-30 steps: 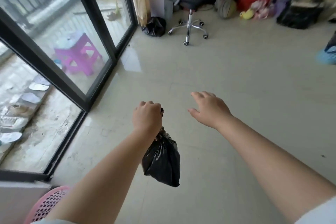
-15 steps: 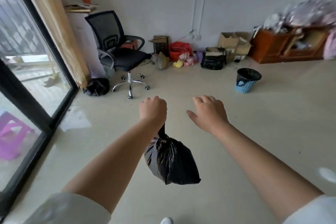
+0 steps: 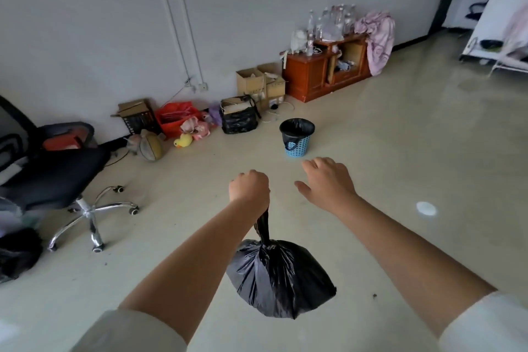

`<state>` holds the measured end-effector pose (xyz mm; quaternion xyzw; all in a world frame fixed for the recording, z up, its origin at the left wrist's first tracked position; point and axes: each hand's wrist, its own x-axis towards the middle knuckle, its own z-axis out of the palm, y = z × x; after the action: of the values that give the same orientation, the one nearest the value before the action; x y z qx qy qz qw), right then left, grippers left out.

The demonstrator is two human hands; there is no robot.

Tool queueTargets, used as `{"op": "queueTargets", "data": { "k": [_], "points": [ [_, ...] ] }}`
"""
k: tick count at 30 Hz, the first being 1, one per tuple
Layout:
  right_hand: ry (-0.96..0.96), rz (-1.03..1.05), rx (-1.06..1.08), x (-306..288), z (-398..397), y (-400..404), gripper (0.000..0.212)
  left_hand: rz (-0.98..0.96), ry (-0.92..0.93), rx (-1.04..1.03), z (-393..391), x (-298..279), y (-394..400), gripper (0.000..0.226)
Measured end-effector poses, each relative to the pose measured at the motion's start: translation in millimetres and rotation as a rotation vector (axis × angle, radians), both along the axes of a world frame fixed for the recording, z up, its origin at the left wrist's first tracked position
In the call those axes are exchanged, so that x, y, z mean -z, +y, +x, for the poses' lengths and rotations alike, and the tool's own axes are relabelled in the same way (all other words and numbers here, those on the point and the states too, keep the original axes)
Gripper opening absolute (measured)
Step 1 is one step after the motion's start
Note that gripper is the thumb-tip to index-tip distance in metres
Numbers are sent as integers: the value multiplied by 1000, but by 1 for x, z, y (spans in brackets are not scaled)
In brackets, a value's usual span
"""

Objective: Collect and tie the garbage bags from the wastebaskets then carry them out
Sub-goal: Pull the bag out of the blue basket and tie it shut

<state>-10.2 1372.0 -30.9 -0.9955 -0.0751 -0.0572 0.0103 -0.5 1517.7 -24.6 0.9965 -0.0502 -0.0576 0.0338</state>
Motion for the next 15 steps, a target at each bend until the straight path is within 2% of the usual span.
{"op": "queueTargets", "data": {
  "k": [2,6,15],
  "points": [
    [4,1,28,7,43,-28,38,4,15,4,46,7,-25,30],
    [24,1,33,17,136,-86,40,12,42,-12,139,18,-73,17],
    [34,-42,-26,18,354,-186,44,4,51,-154,340,32,-152,26]
  ]
}}
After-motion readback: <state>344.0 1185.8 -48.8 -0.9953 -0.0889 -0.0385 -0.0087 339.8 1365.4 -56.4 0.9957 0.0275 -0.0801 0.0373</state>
